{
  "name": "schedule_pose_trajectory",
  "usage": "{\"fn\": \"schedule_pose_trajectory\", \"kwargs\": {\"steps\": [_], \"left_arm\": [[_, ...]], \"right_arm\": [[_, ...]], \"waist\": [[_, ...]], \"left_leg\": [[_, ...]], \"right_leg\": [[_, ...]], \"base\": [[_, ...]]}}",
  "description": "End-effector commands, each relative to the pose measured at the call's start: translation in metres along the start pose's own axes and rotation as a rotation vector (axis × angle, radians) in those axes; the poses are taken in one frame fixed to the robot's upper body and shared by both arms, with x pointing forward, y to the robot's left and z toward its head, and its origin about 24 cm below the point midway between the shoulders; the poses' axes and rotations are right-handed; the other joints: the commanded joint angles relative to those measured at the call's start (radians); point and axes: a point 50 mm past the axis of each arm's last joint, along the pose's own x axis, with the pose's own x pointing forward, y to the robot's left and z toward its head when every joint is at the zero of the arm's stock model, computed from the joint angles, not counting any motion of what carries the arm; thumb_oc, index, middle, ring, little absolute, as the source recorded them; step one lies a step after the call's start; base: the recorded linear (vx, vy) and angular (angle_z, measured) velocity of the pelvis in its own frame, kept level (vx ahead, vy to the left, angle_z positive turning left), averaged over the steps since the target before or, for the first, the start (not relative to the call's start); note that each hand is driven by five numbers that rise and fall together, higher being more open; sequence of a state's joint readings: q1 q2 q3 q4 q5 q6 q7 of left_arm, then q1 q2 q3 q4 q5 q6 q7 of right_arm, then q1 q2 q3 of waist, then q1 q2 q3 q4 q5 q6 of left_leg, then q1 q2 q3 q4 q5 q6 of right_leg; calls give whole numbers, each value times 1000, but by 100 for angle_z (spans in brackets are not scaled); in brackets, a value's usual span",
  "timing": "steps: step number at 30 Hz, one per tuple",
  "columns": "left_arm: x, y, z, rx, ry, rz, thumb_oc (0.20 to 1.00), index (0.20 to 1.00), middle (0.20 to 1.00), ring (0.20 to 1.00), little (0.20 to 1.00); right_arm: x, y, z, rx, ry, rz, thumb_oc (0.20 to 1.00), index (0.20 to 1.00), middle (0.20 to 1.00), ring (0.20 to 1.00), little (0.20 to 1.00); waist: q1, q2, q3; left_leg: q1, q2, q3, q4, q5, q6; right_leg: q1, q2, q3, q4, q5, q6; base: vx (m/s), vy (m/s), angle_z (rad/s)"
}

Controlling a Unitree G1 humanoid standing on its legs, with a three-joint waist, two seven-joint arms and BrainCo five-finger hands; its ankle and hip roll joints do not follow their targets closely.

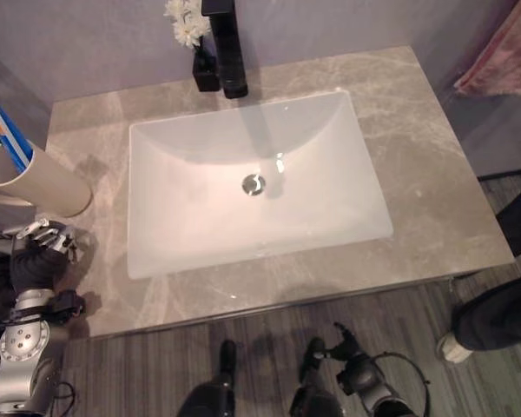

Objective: Put brush and paste in cup on sink, flatten towel.

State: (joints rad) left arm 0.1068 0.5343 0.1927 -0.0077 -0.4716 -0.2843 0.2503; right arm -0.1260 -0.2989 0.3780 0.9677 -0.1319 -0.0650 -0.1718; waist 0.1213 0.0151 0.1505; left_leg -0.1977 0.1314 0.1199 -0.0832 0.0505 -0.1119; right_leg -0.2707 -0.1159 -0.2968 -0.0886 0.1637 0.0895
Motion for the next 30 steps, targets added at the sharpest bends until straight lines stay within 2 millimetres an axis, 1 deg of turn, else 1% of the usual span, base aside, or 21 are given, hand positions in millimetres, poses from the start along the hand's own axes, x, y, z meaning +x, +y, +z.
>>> {"fn": "schedule_pose_trajectory", "kwargs": {"steps": [1, 4, 5, 12, 14, 16, 20, 23, 26, 30], "left_arm": [[6, 9, 8, 20, -46, 52, 200, 200, 200, 200, 200], [10, 9, 10, 33, -56, 55, 200, 200, 200, 200, 200], [19, 8, 16, 48, -85, 57, 200, 200, 200, 200, 200], [28, 7, 26, 51, -137, 78, 200, 200, 200, 200, 200], [28, 7, 26, 51, -137, 78, 200, 200, 200, 200, 200], [33, 11, 31, 65, -160, 104, 200, 200, 200, 200, 200], [39, 12, 35, 72, -176, 112, 200, 200, 200, 200, 200], [50, 14, 42, 86, -196, 126, 200, 200, 200, 200, 200], [53, 13, 43, 90, -200, 119, 200, 200, 200, 200, 200], [66, 11, 49, 92, -216, 132, 200, 200, 200, 200, 200]], "right_arm": [[4, 1, 20, 23, -66, -12, 1000, 1000, 1000, 1000, 1000], [4, 1, 19, 20, -60, -11, 1000, 1000, 1000, 1000, 1000], [4, -1, 17, 19, -54, -16, 1000, 1000, 1000, 1000, 1000], [4, -3, 18, 22, -59, -20, 1000, 1000, 1000, 1000, 1000], [4, -3, 18, 22, -59, -20, 1000, 1000, 1000, 1000, 1000], [5, -3, 20, 16, -64, -19, 1000, 1000, 1000, 1000, 1000], [4, -4, 19, 16, -63, -19, 1000, 1000, 1000, 1000, 1000], [4, -4, 19, 10, -67, -16, 1000, 1000, 1000, 1000, 1000], [3, -3, 17, 7, -64, -14, 1000, 1000, 1000, 1000, 1000], [3, -2, 18, -2, -68, -4, 1000, 1000, 1000, 1000, 1000]], "waist": [[-13, -48, 26], [-15, -50, 25], [-22, -50, 25], [-32, -54, 28], [-32, -54, 28], [-36, -57, 28], [-41, -58, 27], [-50, -56, 25], [-53, -55, 24], [-66, -55, 20]], "left_leg": [[-52, 19, -7, -4, 18, -5], [-57, 19, -5, -4, 18, -4], [-61, 20, -4, -4, 20, -5], [-69, 23, -5, -4, 20, -6], [-69, 23, -5, -4, 20, -6], [-73, 25, -2, -4, 22, -7], [-74, 25, -1, -4, 23, -8], [-72, 25, 0, -4, 22, -9], [-72, 25, 1, -4, 21, -8], [-70, 26, 4, -4, 20, -10]], "right_leg": [[145, -67, 32, 1, -142, 73], [140, -68, 35, 1, -141, 74], [132, -69, 39, 1, -139, 75], [121, -67, 51, 1, -135, 75], [120, -67, 51, 1, -135, 75], [113, -65, 58, 1, -133, 76], [113, -64, 62, 1, -133, 75], [114, -64, 62, 1, -133, 74], [114, -65, 62, 1, -133, 75], [113, -66, 66, 1, -132, 75]], "base": [[0, 0, 0], [0, 0, 0], [0, 0, 0], [0, 0, 0], [-1, 3, -4], [5, 1, -5], [8, 6, -5], [0, 0, 0], [0, 0, 0], [0, 0, 0]]}}
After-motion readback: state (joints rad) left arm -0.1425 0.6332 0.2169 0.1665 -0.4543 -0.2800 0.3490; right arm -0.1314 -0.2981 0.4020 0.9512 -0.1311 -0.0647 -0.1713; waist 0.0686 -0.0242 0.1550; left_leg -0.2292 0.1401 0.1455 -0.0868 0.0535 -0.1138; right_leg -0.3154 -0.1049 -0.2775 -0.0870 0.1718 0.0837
